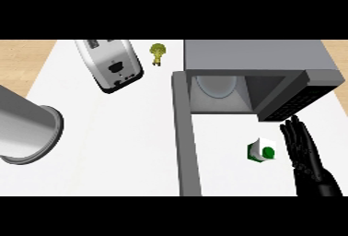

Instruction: Pick up the milk, place it into the microwave and close the microwave

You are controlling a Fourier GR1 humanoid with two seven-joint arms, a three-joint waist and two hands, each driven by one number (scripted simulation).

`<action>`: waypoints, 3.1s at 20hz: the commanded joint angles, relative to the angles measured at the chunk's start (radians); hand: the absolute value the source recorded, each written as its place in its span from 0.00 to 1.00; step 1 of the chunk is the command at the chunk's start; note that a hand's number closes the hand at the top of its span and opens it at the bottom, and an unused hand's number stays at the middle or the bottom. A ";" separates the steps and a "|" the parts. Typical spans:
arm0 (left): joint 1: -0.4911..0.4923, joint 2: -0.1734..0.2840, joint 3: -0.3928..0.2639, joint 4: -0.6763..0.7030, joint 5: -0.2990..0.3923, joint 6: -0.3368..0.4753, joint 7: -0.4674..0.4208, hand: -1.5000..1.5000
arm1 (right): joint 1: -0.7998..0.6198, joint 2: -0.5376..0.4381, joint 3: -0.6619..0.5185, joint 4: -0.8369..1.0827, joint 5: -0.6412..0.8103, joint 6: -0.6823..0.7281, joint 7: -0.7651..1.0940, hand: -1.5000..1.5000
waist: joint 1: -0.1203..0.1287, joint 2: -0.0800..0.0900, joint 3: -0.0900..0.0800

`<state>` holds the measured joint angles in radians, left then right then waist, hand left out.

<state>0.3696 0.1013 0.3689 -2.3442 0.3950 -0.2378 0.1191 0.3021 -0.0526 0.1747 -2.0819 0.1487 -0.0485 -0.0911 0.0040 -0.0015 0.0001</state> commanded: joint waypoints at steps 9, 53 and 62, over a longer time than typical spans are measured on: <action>0.098 -0.071 0.063 -0.047 0.050 -0.125 -0.031 0.00 | -0.002 0.006 -0.158 0.327 -0.067 -0.015 -0.246 0.00 | 0.001 0.000 0.000; 0.034 -0.082 0.226 -0.011 0.154 -0.232 0.027 0.00 | -0.627 -0.134 -0.404 1.619 0.001 -0.049 -1.040 1.00 | 0.010 0.003 0.001; 0.086 -0.079 0.254 -0.013 0.203 -0.256 0.023 0.00 | -0.771 -0.137 -0.439 1.701 -0.035 0.012 -1.019 1.00 | 0.019 0.005 0.002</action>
<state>0.4472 0.0328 0.6100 -2.3163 0.5757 -0.4880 0.1378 -0.3859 -0.1801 -0.2494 -0.4233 0.1195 -0.0338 -1.0648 0.0198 0.0026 0.0016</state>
